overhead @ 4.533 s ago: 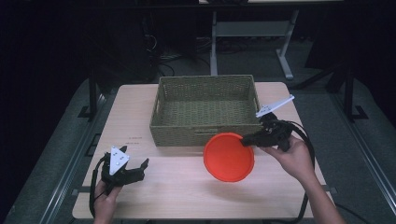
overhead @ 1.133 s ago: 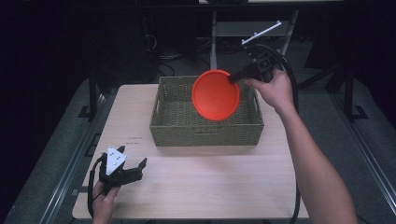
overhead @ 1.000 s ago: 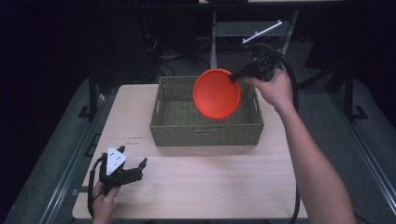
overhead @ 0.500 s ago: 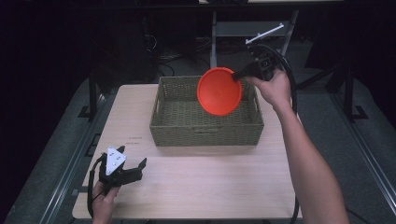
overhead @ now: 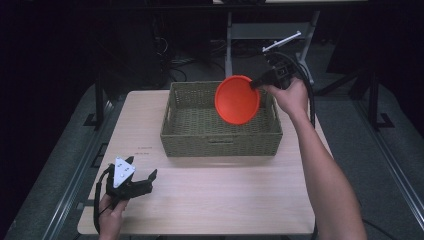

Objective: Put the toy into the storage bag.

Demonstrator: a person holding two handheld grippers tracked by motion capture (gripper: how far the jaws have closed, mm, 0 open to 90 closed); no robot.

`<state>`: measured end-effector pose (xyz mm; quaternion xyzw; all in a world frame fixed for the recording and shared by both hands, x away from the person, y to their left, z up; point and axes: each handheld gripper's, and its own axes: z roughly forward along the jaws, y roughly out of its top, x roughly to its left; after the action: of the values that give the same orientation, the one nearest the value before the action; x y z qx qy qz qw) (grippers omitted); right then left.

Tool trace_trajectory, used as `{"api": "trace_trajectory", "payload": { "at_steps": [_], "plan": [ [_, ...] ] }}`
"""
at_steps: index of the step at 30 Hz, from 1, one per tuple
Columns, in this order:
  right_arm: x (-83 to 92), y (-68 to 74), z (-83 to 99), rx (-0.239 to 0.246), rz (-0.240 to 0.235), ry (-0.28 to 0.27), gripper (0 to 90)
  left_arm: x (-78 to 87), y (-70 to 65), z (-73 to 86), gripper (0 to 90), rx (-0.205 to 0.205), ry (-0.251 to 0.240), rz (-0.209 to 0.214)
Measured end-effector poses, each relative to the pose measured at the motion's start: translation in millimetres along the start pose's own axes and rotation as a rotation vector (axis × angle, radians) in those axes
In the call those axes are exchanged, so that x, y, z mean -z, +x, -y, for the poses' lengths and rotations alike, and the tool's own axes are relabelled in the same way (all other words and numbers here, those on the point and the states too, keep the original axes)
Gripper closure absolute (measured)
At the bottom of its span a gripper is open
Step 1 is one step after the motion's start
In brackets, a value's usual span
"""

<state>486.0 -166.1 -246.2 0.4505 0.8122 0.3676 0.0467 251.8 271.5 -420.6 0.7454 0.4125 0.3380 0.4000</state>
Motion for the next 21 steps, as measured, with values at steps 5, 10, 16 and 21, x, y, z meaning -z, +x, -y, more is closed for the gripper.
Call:
{"api": "trace_trajectory", "payload": {
  "at_steps": [5,10,16,21],
  "plan": [
    [-8.7,-3.9,2.1,-0.012,0.007,0.004,82.1,0.1,0.1,0.0,12.8,-0.004,0.003,0.0],
    [-12.5,-3.8,2.2,-0.018,0.009,0.009,82.0,0.3,0.5,0.0,12.8,-0.002,0.003,0.0],
    [-18.6,-5.1,4.8,-0.024,0.01,0.007,82.0,0.3,0.4,0.1,12.8,-0.006,0.002,0.0],
    [-27.2,-10.1,9.0,-0.034,0.017,0.02,81.9,0.5,0.9,0.1,12.8,-0.004,0.007,0.0]
  ]
}}
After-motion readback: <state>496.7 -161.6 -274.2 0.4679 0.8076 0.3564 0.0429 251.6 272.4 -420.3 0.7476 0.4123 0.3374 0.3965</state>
